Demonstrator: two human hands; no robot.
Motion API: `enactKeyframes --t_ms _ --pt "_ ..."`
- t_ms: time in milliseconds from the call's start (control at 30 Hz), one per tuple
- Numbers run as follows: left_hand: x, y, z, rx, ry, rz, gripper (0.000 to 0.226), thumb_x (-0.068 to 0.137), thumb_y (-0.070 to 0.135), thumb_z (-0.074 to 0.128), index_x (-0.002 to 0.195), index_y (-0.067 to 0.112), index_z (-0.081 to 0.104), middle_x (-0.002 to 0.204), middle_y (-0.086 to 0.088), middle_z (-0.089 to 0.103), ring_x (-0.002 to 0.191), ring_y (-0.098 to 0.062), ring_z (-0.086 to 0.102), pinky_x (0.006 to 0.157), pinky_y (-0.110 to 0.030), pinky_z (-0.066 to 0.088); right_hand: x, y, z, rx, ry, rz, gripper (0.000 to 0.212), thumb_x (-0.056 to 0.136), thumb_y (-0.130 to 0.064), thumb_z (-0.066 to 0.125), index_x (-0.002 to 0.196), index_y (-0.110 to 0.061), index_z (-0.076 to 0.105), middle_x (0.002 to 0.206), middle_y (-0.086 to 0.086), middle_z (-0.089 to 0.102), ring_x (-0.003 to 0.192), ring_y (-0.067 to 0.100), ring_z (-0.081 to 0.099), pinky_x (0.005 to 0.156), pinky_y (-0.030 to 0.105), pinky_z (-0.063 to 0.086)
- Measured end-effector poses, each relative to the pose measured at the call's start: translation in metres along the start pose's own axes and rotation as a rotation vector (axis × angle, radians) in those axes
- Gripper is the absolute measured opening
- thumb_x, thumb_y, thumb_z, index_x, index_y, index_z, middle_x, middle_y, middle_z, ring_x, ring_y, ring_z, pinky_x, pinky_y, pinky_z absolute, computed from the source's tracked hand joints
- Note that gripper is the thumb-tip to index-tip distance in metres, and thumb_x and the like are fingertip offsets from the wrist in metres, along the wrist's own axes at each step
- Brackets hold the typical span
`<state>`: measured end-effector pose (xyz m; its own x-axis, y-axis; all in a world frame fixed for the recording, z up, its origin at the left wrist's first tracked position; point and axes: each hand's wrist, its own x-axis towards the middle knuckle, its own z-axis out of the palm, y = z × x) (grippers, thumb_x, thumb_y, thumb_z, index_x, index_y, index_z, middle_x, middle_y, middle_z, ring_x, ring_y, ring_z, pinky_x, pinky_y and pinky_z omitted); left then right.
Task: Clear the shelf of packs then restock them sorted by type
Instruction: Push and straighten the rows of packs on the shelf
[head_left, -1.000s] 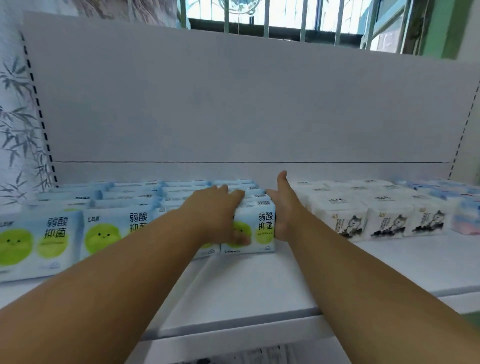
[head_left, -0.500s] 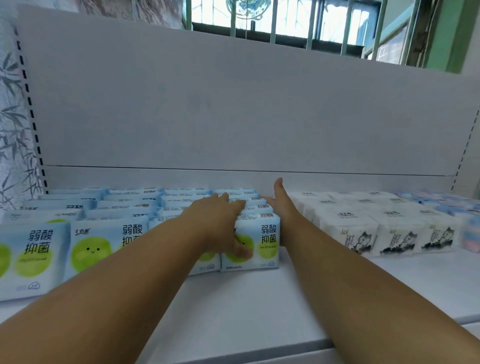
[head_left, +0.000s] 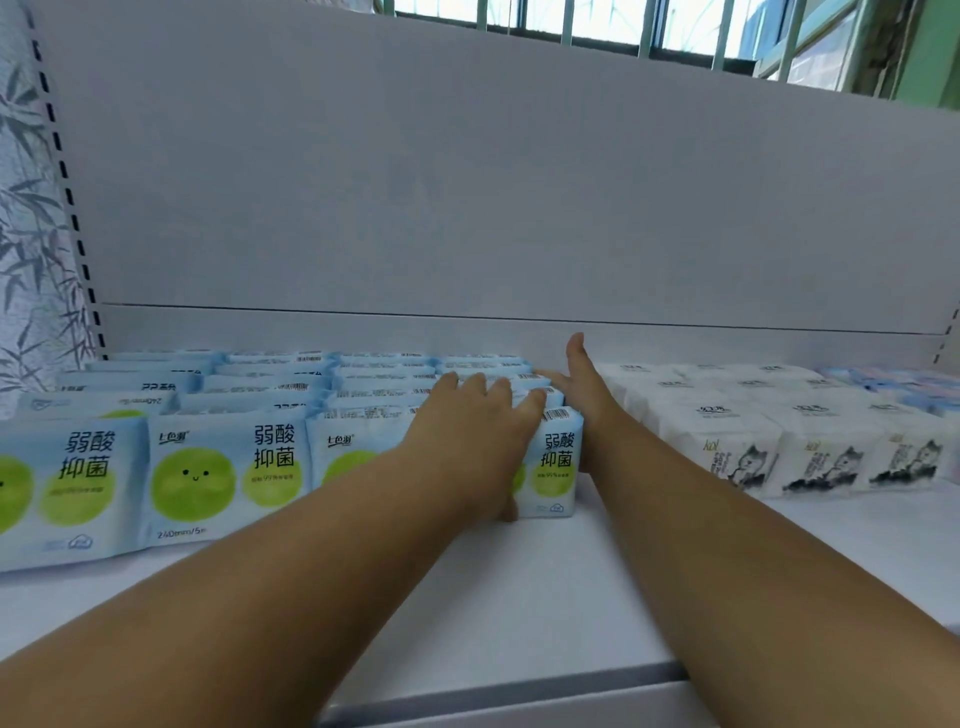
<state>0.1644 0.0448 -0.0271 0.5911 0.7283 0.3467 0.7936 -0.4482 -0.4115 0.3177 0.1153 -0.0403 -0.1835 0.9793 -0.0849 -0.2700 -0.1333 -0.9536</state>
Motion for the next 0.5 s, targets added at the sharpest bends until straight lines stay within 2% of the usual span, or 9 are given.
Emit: enactKeyframes --t_ms 133,233,333,433,500 --pt "0.005 -0.004 0.010 0.069 0.067 -0.024 0.100 0.077 0.055 0.073 0.150 0.020 0.015 0.141 -0.012 0.045 0.125 -0.034 0.046 0.108 -0.049 0.034 0.006 -0.001 0.000 0.047 -0.023 0.019 0.101 0.082 -0.085 0.013 0.131 -0.009 0.055 0.124 0.017 0.066 0.112 0.034 0.065 0.087 0.042 0.054" --pt "0.006 -0.004 0.018 0.123 0.097 -0.019 0.096 0.082 0.051 0.068 0.151 0.016 0.011 0.145 -0.016 0.040 0.128 -0.037 0.043 0.111 -0.051 0.031 0.009 0.000 -0.002 0.054 -0.017 0.009 0.100 0.082 -0.085 0.014 0.130 -0.009 0.057 0.122 0.016 0.067 0.107 0.033 0.067 0.082 0.040 0.057" --pt "0.007 -0.008 0.019 0.113 0.089 -0.003 0.097 0.081 0.056 0.067 0.151 0.017 0.012 0.143 -0.015 0.042 0.127 -0.036 0.044 0.108 -0.050 0.034 0.010 0.000 -0.001 0.066 0.008 0.005 0.096 0.084 -0.083 0.014 0.126 -0.010 0.060 0.119 0.016 0.069 0.101 0.033 0.069 0.077 0.039 0.059" --pt "0.010 -0.009 0.010 0.016 0.092 -0.015 0.087 0.077 0.073 0.057 0.143 0.022 0.033 0.130 -0.008 0.053 0.118 -0.029 0.050 0.102 -0.046 0.039 0.012 0.000 -0.002 0.084 0.036 0.006 0.097 0.083 -0.084 0.015 0.134 -0.011 0.055 0.126 0.017 0.065 0.112 0.035 0.064 0.084 0.041 0.055" --pt "0.015 -0.005 0.002 -0.057 0.095 -0.046 0.077 0.078 0.077 0.050 0.135 0.024 0.044 0.124 -0.004 0.057 0.115 -0.025 0.051 0.101 -0.044 0.040 0.012 0.000 -0.002 0.061 0.073 0.002 0.097 0.082 -0.085 0.015 0.135 -0.014 0.055 0.126 0.016 0.065 0.117 0.037 0.061 0.090 0.044 0.052"
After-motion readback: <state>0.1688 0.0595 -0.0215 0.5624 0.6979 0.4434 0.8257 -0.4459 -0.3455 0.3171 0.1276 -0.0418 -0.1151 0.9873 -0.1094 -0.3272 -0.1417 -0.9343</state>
